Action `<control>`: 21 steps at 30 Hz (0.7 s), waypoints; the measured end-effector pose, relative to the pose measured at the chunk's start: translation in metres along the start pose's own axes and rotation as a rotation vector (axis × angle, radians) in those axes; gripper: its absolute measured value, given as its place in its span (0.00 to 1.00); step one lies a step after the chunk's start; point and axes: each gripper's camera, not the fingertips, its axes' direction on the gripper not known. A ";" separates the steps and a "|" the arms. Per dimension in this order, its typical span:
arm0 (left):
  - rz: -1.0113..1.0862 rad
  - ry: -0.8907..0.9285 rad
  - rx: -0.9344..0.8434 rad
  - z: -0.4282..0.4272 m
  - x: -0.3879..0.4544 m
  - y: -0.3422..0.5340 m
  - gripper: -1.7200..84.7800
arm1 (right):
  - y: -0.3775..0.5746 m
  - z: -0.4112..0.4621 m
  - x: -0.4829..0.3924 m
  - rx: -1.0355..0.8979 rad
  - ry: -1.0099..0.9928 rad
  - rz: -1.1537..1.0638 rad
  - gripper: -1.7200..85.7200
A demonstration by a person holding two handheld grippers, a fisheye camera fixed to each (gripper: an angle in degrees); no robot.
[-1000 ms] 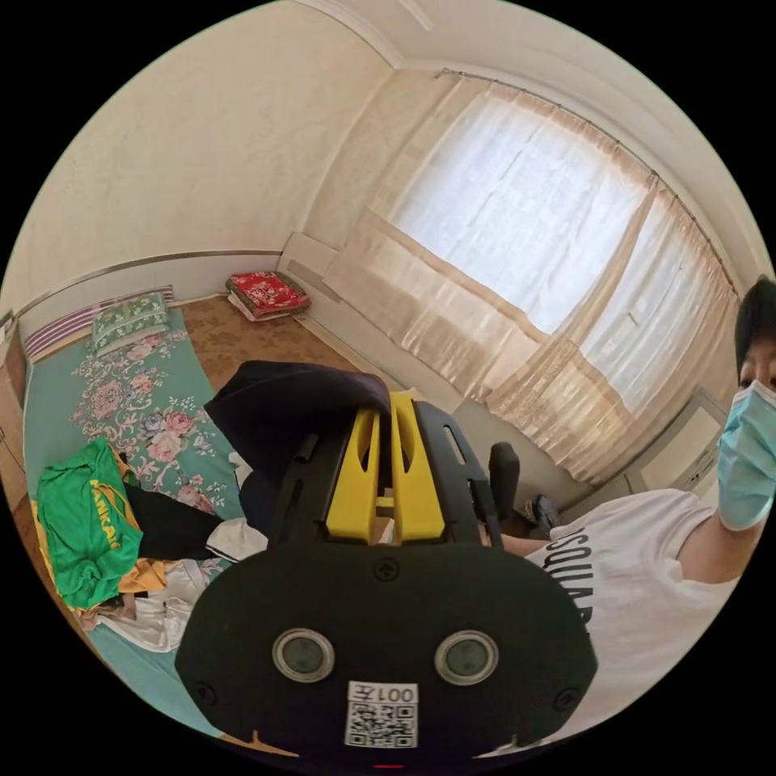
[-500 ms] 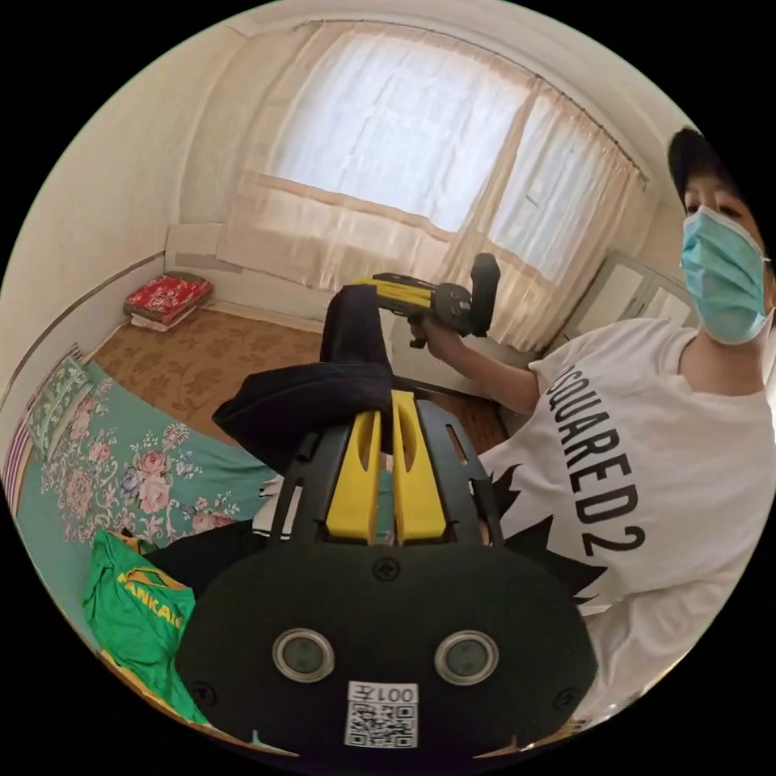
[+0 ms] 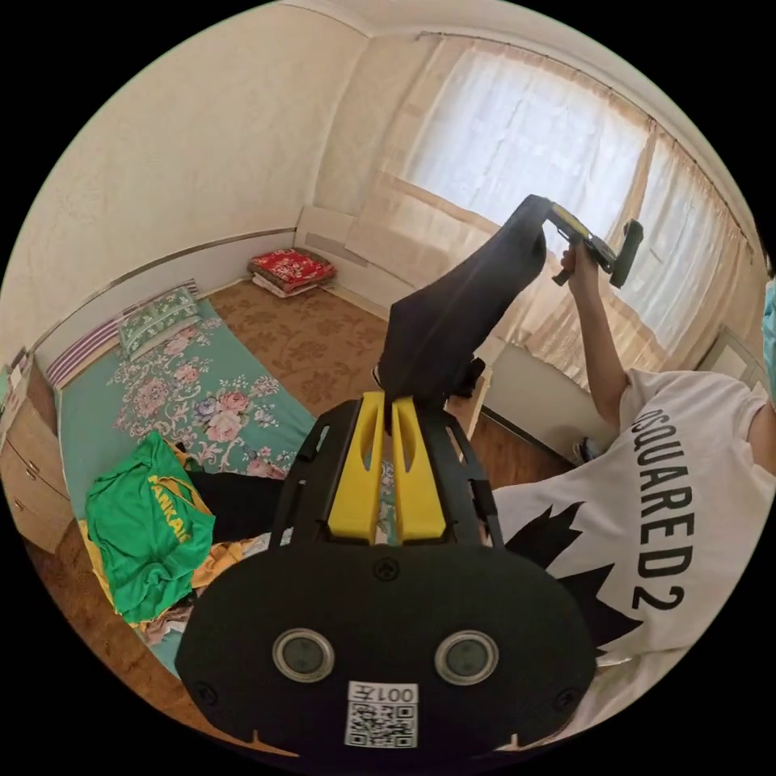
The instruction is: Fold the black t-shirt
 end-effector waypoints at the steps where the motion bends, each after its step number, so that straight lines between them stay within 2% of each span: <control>1: 0.006 -0.069 0.000 0.010 0.005 -0.021 0.01 | 0.000 0.010 0.022 -0.035 -0.036 -0.002 0.02; 5: 0.051 -0.304 -0.078 0.067 0.019 -0.100 0.01 | 0.008 0.080 0.088 -0.157 -0.101 -0.045 0.02; 10: 0.095 -0.611 -0.243 0.193 0.021 -0.239 0.01 | 0.004 0.196 0.161 -0.276 -0.127 -0.103 0.02; 12: 0.059 -0.652 -0.246 0.226 0.015 -0.284 0.01 | -0.005 0.236 0.189 -0.293 -0.111 -0.120 0.02; 16: 0.002 -0.770 -0.208 0.276 0.000 -0.373 0.01 | -0.039 0.290 0.266 -0.178 -0.145 -0.033 0.02; 21: 0.017 -0.848 -0.116 0.306 -0.010 -0.434 0.01 | -0.056 0.294 0.336 -0.008 -0.224 -0.016 0.03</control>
